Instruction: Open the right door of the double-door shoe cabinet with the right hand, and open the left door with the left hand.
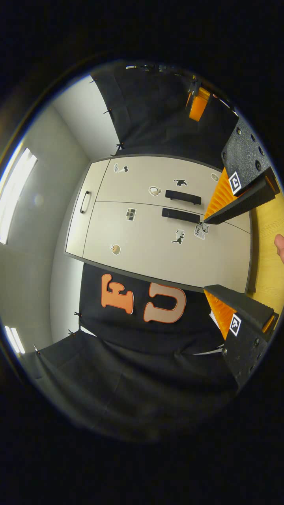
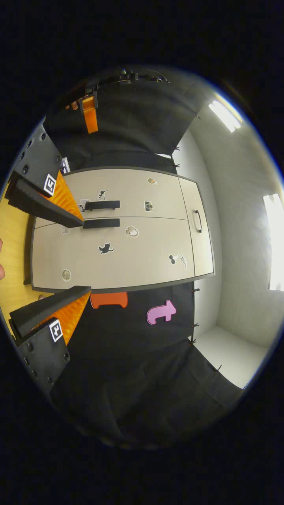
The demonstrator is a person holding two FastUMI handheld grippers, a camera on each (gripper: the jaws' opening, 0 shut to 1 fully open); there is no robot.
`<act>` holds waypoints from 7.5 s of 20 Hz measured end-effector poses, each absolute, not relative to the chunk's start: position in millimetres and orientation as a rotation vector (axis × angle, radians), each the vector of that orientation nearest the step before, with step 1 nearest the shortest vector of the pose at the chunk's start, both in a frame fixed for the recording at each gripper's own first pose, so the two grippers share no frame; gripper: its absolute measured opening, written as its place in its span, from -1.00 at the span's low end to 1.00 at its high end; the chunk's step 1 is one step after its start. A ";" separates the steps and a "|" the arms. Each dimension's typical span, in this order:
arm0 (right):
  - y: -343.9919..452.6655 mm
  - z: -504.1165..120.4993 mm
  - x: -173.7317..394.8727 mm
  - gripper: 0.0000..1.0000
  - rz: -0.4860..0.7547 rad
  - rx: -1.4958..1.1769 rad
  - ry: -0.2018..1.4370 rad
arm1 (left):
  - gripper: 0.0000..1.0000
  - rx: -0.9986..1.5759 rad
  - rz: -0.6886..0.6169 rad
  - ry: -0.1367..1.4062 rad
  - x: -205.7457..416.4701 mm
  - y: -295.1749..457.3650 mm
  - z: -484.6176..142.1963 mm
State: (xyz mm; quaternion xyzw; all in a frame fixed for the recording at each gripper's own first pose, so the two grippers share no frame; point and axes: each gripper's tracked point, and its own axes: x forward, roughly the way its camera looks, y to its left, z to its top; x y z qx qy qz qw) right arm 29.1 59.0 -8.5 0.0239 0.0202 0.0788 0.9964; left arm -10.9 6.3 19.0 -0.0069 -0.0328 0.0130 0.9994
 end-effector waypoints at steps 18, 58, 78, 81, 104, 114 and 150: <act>198.4 -11.6 214.5 0.97 0.266 0.016 0.134 | 0.89 0.030 0.064 -0.037 -23.6 28.7 0.8; 188.6 -73.1 270.5 -0.47 0.271 0.011 0.285 | 0.89 0.032 0.035 -0.035 -31.5 27.8 -17.0; 95.7 -36.0 138.1 -0.47 0.428 0.006 0.256 | 0.88 0.069 0.023 -0.072 -38.2 6.8 -11.6; 75.7 -30.9 127.1 -0.47 0.413 0.021 0.255 | 0.88 0.069 0.013 -0.062 -32.5 1.6 -14.4; -36.5 -13.4 106.2 -0.57 0.110 -0.132 0.191 | 0.88 0.027 -0.047 -0.045 -1.7 -4.4 -29.0; -56.4 -12.0 112.7 -0.68 0.113 -0.080 0.183 | 0.89 0.023 -0.020 -0.040 -3.4 8.9 -31.1; -32.6 8.1 22.7 0.97 0.092 -0.028 0.159 | 0.89 -0.014 -0.120 0.085 215.2 -87.1 -18.6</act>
